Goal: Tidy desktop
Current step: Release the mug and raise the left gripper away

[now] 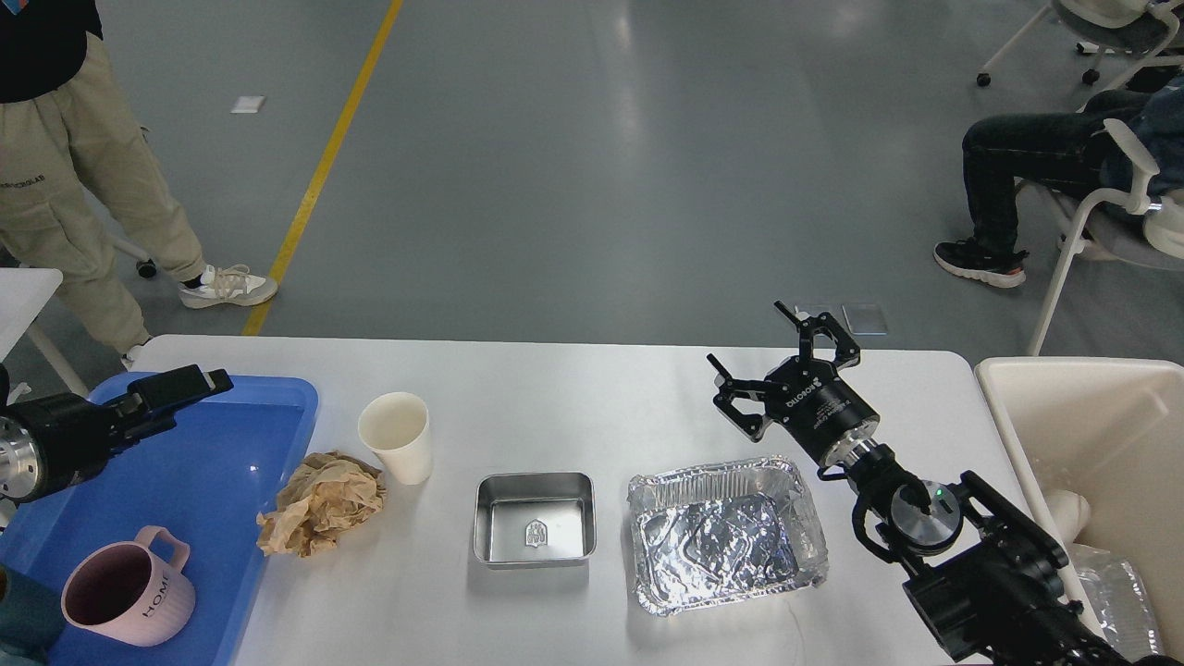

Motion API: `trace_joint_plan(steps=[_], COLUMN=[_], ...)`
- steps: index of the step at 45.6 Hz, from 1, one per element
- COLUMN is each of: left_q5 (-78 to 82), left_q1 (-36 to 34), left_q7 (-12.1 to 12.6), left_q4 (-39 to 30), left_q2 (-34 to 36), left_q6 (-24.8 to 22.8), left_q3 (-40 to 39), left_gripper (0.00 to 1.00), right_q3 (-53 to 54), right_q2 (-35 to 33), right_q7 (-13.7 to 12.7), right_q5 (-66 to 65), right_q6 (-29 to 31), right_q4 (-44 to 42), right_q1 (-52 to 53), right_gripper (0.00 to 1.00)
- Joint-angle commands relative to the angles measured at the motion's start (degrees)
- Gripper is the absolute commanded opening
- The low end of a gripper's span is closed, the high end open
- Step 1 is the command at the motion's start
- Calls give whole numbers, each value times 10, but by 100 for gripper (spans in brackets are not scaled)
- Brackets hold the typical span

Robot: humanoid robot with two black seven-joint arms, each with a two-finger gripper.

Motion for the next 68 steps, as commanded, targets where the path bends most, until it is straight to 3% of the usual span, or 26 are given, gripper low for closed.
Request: trace_joint_plan(steps=[1,9,16,38,61,68], left_q5=[-57,-202,-308,-452,-443,-387], left_q1=[6,38,47,47,48,40], left_q7=[28,17,-36,-28,-30,-9], left_q4=[-67,-107,-131,-146,-112,-87], left_q2=[54,114,145,223,202,173], left_q6=[-1,0,18,25,48,39], left_q3=[5,6,7,16,32,29], left_gripper=[97,97,97,97,97,97], right_q3=[0,0,1,1,1,2], right_q2=[5,2,-2,-6,-6,-6], right_q7=[0,0,0,-1,0,0], right_q5=[0,0,0,0,0,0], right_q6=[0,-1,-1,-1,-1,-3], right_q4=[0,0,0,1,12,19], right_q1=[0,0,-4,-5,-7,-7], right_gripper=[100,100,100,100,100,100])
